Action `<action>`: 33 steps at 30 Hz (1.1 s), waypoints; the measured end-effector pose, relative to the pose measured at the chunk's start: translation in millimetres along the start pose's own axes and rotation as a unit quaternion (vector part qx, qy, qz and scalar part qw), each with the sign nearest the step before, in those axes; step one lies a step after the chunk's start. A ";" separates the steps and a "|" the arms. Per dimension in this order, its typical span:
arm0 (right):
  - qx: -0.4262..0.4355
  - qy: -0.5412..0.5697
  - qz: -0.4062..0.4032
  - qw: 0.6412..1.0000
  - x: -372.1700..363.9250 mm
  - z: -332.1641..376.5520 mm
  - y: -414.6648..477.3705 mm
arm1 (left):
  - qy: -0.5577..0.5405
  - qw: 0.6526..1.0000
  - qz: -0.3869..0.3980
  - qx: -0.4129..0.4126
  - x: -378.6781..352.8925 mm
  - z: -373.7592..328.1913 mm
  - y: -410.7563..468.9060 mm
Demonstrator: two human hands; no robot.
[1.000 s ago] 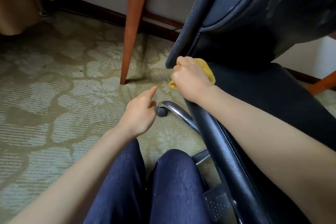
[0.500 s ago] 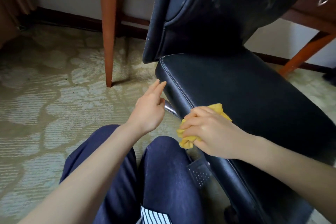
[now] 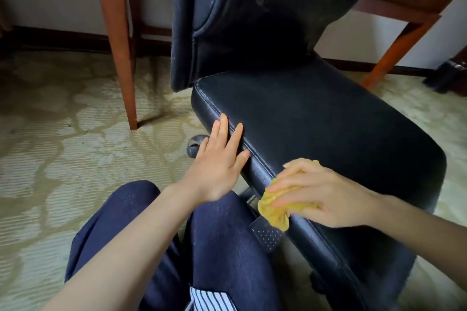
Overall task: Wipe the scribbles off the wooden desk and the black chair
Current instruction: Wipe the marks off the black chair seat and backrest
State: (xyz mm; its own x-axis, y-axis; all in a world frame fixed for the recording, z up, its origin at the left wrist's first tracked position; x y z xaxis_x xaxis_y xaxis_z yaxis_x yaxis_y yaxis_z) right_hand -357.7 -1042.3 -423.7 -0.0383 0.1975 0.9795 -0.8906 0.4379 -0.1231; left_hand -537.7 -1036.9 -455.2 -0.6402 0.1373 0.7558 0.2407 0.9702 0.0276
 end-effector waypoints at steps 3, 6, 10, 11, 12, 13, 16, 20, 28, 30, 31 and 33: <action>0.000 0.049 -0.108 0.993 12.4 -6.5 18.7 | 0.023 1.000 -0.005 -0.010 1.3 2.5 -1.5; -0.037 0.091 -0.222 0.970 25.5 -20.8 43.0 | 0.013 0.999 -0.024 -0.025 3.0 5.0 -1.2; -0.161 0.125 -0.291 0.935 37.2 -58.3 82.6 | -0.082 0.994 -0.069 -0.031 15.9 15.5 -1.6; -0.190 0.136 -0.301 0.924 39.9 -67.4 91.7 | -0.110 0.990 -0.083 -0.033 20.6 18.7 -2.2; -0.222 0.146 -0.306 0.915 42.3 -76.0 102.3 | -0.130 0.987 -0.093 -0.035 25.2 22.6 -2.2; -0.253 0.148 -0.306 0.906 44.6 -83.7 112.8 | -0.141 0.984 -0.098 -0.038 28.8 25.0 -1.9; -0.336 0.134 -0.319 0.876 50.0 -105.5 146.7 | -0.126 0.986 -0.097 -0.053 34.9 28.2 -0.3; -0.433 0.135 -0.341 0.824 54.0 -132.3 185.8 | -0.054 0.992 -0.084 -0.071 36.0 27.3 0.6; -0.356 0.094 -0.283 0.886 54.0 -96.0 234.9 | 0.032 0.995 -0.078 -0.054 35.2 30.3 1.3; -0.285 0.087 -0.267 0.916 53.9 -81.9 222.4 | 0.028 0.996 -0.074 -0.047 33.3 29.8 0.7; -0.249 0.085 -0.256 0.930 54.6 -74.3 213.3 | 0.027 0.996 -0.073 -0.043 32.5 29.3 0.1; -0.204 0.078 -0.239 0.946 53.7 -60.9 190.6 | 0.026 0.996 -0.073 -0.035 31.1 28.6 -0.5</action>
State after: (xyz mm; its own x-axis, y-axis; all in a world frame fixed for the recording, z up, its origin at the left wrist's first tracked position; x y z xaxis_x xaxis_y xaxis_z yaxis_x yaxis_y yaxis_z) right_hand -501.9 -894.7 -404.2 0.4210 0.0044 0.9070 -0.5392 0.8054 0.2463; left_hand -578.6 -1027.5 -450.5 -0.6334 -0.0174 0.7737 0.1991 0.9624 0.1846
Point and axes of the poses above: each hand's wrist, its own y-axis towards the middle knuckle, its own x-axis out of the back of the hand, z = x × y, the point moved 5 cm from there along y, towards the middle knuckle, and after that the axes turned 5 degrees about -x, right-handed, at the moved point
